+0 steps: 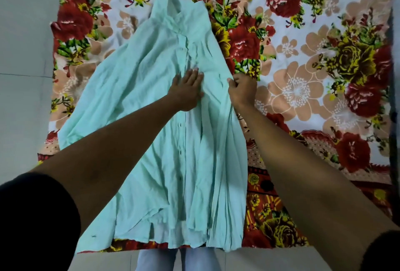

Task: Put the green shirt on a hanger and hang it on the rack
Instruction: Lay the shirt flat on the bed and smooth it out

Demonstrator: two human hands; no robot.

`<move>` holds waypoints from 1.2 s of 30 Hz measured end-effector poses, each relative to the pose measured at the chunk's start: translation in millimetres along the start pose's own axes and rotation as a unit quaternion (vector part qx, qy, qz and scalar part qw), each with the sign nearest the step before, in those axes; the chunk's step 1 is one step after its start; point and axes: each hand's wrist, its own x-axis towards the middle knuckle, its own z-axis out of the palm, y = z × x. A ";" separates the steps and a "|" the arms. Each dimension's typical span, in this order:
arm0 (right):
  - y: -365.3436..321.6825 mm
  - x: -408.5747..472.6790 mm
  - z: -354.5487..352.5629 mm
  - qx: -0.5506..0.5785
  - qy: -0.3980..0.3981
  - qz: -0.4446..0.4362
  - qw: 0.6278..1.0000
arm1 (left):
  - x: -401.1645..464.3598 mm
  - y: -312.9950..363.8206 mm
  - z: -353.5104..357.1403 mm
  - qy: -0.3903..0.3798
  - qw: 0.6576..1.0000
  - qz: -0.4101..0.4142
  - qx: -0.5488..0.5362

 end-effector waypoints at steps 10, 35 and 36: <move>21.7 -33.1 -18.3 0.030 -0.137 0.013 0.990 | -4.1 60.5 27.1 0.031 0.998 0.017 0.047; 79.1 -111.5 -50.6 0.173 -0.007 0.047 0.984 | 12.9 123.9 -2.7 0.155 0.988 0.000 -0.023; 81.6 -102.8 -60.0 0.194 0.027 0.058 0.979 | 13.7 125.5 -1.5 0.147 0.989 -0.003 -0.022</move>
